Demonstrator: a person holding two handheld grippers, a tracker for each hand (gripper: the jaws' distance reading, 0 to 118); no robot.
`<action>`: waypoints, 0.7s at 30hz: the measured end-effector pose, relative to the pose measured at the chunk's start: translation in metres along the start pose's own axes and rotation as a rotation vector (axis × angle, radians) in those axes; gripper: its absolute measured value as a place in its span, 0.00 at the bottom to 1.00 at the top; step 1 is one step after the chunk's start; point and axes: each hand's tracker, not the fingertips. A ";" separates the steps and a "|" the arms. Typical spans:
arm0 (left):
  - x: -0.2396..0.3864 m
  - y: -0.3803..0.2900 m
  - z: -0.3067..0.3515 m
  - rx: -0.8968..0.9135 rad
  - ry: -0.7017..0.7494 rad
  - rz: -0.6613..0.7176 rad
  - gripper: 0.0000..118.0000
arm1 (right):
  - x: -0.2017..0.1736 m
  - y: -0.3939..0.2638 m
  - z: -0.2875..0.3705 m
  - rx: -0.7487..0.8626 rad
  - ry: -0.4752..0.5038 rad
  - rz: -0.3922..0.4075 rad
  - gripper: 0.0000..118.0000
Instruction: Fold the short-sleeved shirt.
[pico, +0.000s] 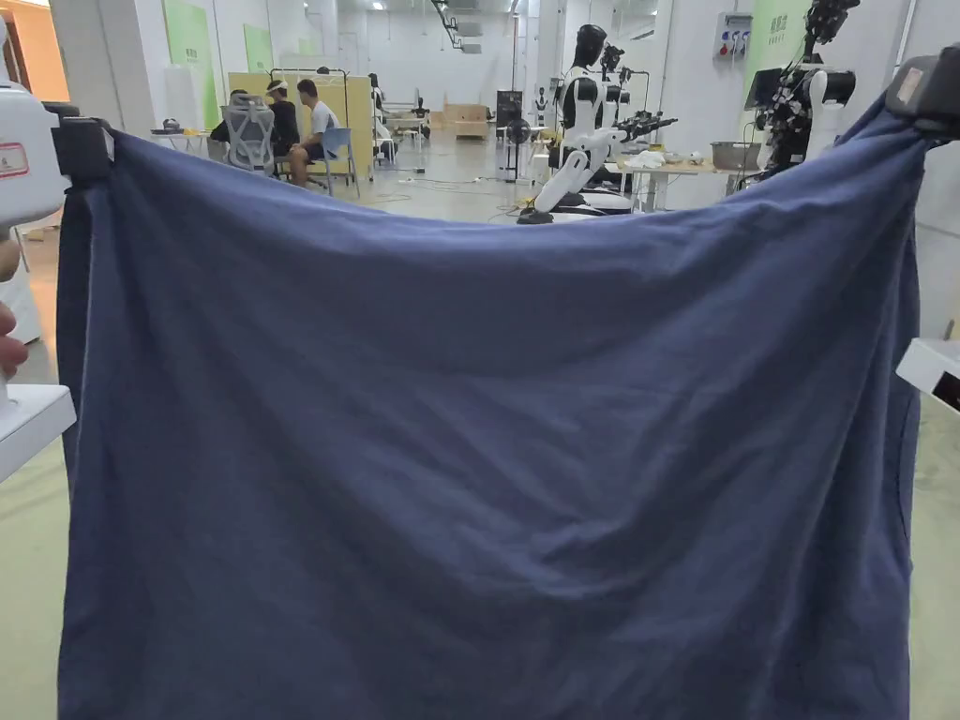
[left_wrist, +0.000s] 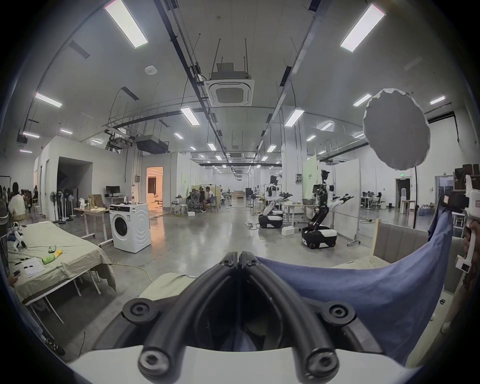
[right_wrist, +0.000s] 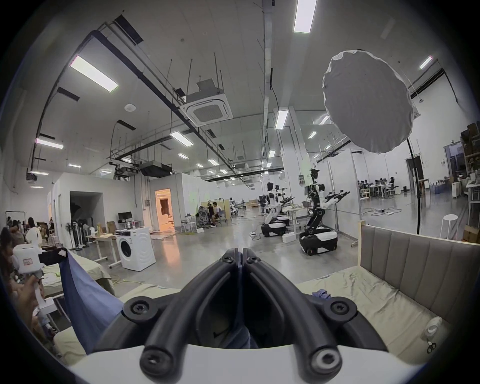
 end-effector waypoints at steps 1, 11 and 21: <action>0.000 -0.002 -0.015 0.000 0.000 0.005 0.01 | 0.000 -0.001 -0.016 0.000 -0.012 0.010 0.04; 0.017 0.001 -0.162 -0.015 0.036 -0.050 0.01 | 0.006 0.002 -0.164 0.015 -0.111 0.021 0.04; 0.025 -0.033 -0.190 -0.044 0.034 -0.044 0.01 | 0.021 -0.036 -0.182 -0.016 -0.119 0.018 0.04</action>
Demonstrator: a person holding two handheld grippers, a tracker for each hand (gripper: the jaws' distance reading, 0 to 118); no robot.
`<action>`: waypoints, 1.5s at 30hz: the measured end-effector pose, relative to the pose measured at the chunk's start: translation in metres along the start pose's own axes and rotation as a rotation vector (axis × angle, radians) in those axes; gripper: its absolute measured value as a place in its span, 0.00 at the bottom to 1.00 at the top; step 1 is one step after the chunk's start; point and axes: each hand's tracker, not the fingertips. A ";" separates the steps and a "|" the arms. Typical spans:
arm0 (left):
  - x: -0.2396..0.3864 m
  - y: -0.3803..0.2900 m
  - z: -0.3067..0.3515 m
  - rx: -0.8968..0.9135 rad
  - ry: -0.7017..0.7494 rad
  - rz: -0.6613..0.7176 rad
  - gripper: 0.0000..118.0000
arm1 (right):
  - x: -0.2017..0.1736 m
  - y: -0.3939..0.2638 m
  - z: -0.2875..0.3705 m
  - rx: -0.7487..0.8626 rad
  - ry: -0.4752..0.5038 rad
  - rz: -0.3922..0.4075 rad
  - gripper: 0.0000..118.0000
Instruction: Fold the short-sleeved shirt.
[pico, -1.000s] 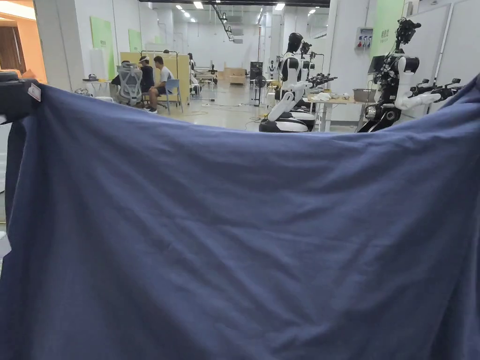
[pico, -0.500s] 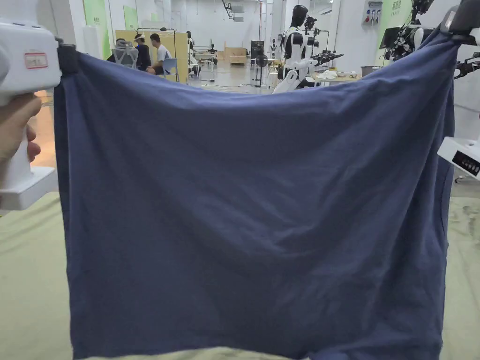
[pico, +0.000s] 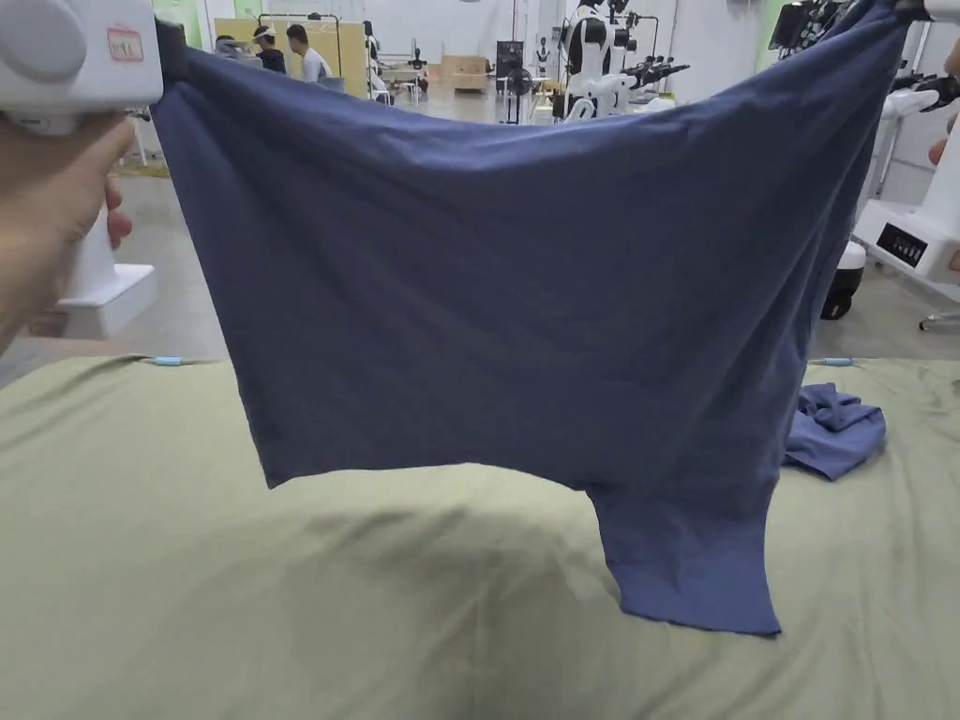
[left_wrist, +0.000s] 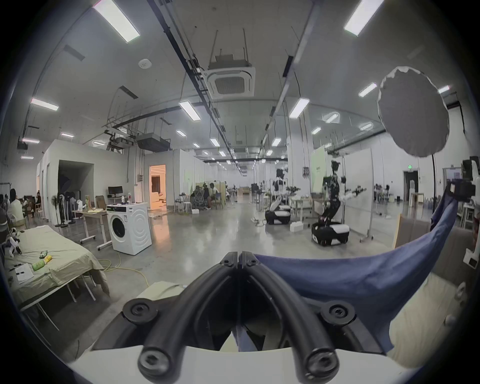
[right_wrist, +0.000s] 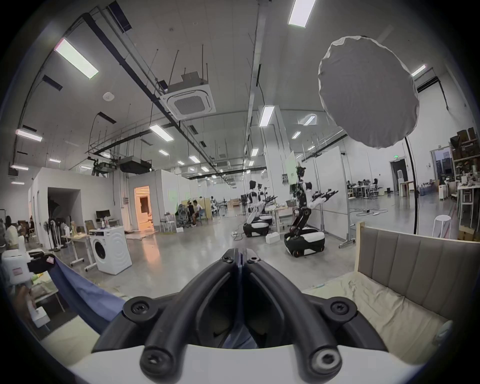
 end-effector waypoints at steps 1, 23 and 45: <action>0.001 -0.010 0.002 -0.016 -0.003 -0.009 0.01 | 0.001 -0.009 0.004 -0.016 -0.008 0.023 0.04; 0.019 -0.273 0.223 -0.296 -0.182 0.046 0.01 | 0.031 -0.266 0.292 -0.317 0.076 -0.077 0.04; -0.017 -0.371 0.418 -0.406 -0.162 -0.020 0.01 | 0.051 -0.353 0.479 -0.499 0.134 0.004 0.04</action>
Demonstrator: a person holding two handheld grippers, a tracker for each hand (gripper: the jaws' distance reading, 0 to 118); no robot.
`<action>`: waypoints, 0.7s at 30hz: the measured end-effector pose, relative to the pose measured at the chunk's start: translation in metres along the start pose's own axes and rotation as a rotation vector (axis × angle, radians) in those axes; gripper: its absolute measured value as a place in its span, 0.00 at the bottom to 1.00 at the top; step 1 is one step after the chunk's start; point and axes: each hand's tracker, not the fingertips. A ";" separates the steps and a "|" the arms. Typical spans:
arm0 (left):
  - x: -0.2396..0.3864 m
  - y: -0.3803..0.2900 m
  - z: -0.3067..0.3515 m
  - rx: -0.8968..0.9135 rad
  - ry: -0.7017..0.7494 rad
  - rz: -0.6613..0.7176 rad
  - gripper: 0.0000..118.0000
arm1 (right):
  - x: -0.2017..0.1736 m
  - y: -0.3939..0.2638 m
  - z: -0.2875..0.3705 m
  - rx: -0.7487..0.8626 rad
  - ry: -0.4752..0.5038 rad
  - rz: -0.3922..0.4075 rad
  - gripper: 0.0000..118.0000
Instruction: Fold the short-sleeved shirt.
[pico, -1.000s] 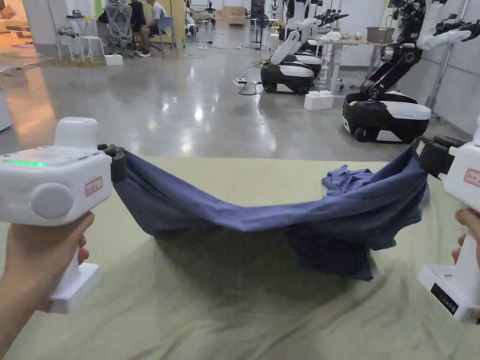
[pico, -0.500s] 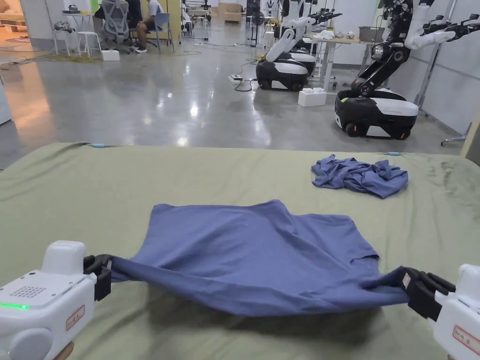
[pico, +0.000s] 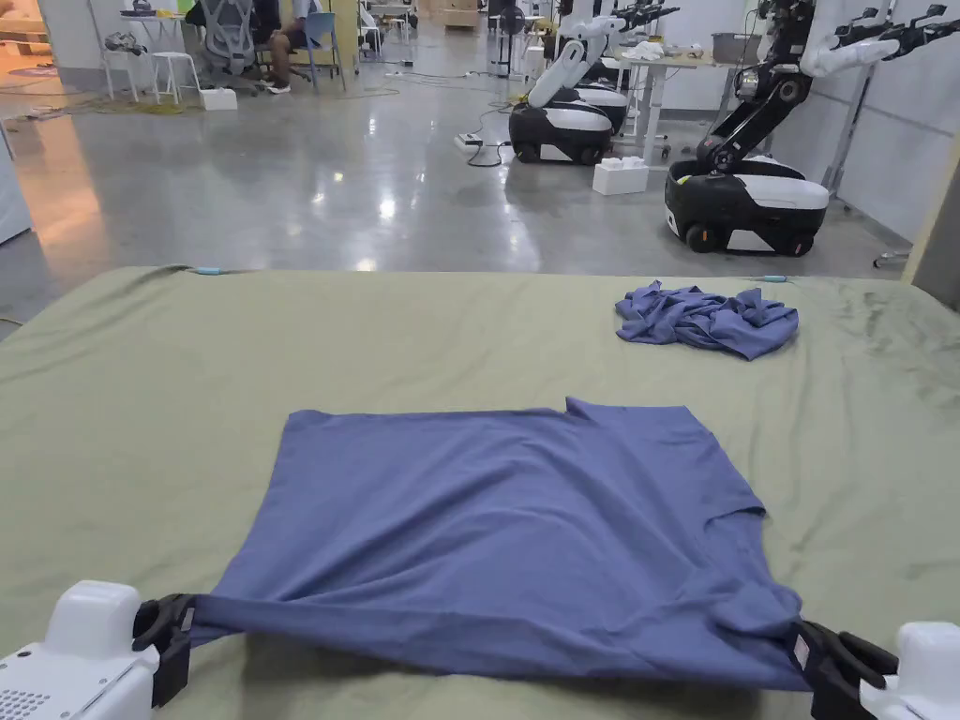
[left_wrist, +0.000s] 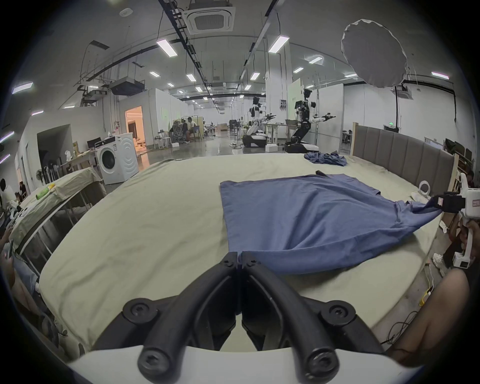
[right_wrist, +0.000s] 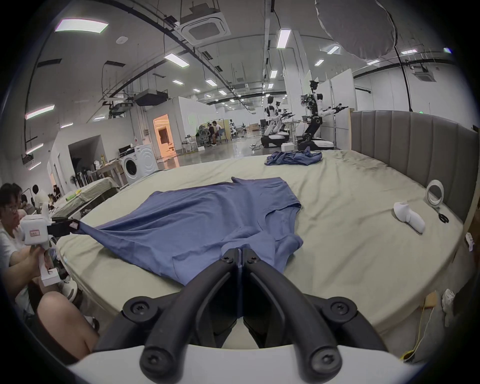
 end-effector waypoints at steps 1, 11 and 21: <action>-0.001 -0.005 0.003 -0.005 0.010 -0.008 0.01 | 0.001 -0.005 0.004 -0.003 -0.005 -0.006 0.04; 0.002 -0.032 -0.003 -0.067 0.032 0.022 0.01 | 0.010 -0.035 -0.012 -0.088 -0.021 -0.016 0.04; -0.006 -0.042 0.009 -0.075 0.019 0.135 1.00 | 0.023 -0.047 -0.003 -0.022 -0.178 -0.045 0.96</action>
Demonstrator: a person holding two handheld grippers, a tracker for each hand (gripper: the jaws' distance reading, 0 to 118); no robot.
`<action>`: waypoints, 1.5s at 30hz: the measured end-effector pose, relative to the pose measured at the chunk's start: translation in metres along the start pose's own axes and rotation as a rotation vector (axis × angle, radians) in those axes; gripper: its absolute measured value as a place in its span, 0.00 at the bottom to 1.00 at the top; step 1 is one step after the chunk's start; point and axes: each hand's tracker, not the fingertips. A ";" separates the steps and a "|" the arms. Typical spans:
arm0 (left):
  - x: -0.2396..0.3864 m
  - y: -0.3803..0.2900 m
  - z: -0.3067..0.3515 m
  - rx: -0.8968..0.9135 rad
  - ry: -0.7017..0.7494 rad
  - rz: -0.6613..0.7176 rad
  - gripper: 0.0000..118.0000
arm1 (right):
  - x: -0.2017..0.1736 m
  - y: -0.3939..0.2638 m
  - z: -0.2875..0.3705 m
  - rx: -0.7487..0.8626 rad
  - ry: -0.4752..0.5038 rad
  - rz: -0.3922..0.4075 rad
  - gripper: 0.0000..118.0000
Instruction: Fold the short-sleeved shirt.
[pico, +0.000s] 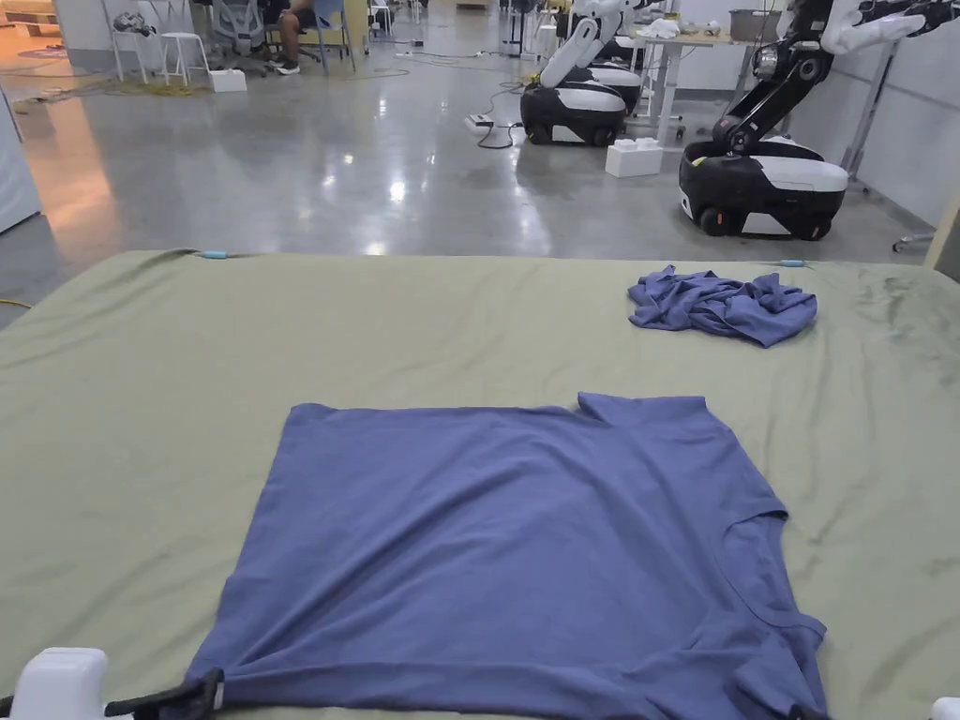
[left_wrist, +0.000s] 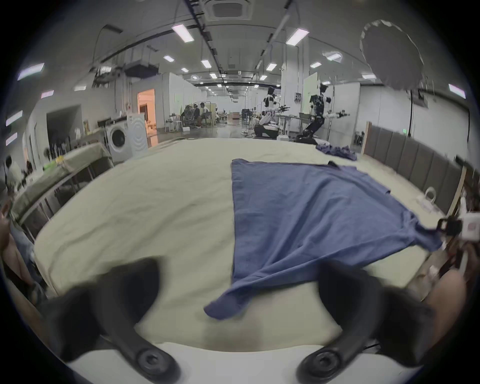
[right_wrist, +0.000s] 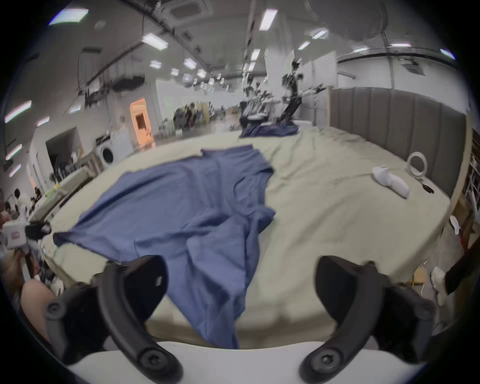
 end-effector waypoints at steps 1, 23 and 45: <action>-0.001 0.003 0.011 0.129 -0.061 0.078 1.00 | 0.004 -0.003 0.008 -0.042 0.035 -0.027 0.96; 0.015 0.019 0.070 0.066 0.033 -0.001 0.00 | -0.002 0.040 0.097 0.082 0.003 0.031 0.02; -0.005 0.031 -0.044 -0.364 -0.023 -0.104 1.00 | -0.012 0.045 0.086 0.001 0.031 -0.002 0.02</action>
